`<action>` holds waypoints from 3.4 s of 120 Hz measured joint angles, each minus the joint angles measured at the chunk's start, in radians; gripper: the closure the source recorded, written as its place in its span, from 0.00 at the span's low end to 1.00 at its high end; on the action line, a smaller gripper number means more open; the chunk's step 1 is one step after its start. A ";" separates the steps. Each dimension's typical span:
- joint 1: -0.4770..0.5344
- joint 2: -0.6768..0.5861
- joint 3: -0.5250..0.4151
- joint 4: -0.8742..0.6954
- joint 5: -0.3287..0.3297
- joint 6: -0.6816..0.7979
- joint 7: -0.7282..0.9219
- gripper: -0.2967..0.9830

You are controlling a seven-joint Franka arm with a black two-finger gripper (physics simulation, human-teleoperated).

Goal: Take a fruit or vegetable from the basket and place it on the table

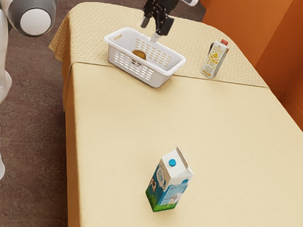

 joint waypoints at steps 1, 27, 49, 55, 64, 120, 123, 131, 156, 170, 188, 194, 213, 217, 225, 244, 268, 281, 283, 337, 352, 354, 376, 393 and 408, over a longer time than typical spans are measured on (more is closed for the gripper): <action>-0.002 0.000 0.000 0.000 0.000 0.009 0.002 0.23; -0.020 -0.055 -0.018 0.201 0.025 0.100 0.041 0.23; -0.005 -0.040 -0.066 0.267 0.032 0.058 0.020 0.23; -0.017 -0.031 -0.074 0.261 0.030 0.054 -0.007 0.23; -0.039 -0.026 -0.080 0.216 0.020 0.047 -0.052 0.23; 0.001 -0.234 -0.011 -0.337 -0.028 0.245 -0.261 0.23; 0.033 -0.243 -0.001 -0.361 -0.028 0.274 -0.268 0.23; 0.081 -0.248 0.029 -0.399 -0.027 0.335 -0.286 0.23; 0.149 -0.113 0.046 -0.418 -0.061 0.461 -0.290 0.23; 0.177 -0.058 0.050 -0.412 -0.054 0.498 -0.270 0.23; 0.215 0.030 0.101 -0.380 -0.059 0.551 -0.210 0.23; 0.245 0.075 0.105 -0.359 -0.086 0.568 -0.181 0.23; 0.257 0.140 0.107 -0.334 -0.130 0.602 -0.108 0.23; 0.262 0.152 0.107 -0.326 -0.135 0.606 -0.095 0.23; 0.285 0.196 0.108 -0.292 -0.150 0.610 -0.070 0.23; 0.364 0.313 0.107 -0.162 -0.222 0.589 0.000 0.23; 0.427 0.412 0.103 -0.080 -0.322 0.577 0.087 0.23; 0.448 0.440 0.101 -0.060 -0.352 0.573 0.131 0.23; 0.450 0.445 0.101 -0.059 -0.355 0.573 0.138 0.23; 0.498 0.535 0.106 0.028 -0.416 0.568 0.307 0.23; 0.510 0.555 0.107 0.029 -0.433 0.570 0.345 0.23; 0.511 0.558 0.107 0.029 -0.436 0.570 0.349 0.23; 0.534 0.574 0.107 0.028 -0.492 0.574 0.400 0.23; 0.544 0.587 0.106 0.025 -0.519 0.577 0.434 0.23; 0.548 0.600 0.107 0.020 -0.529 0.581 0.458 0.23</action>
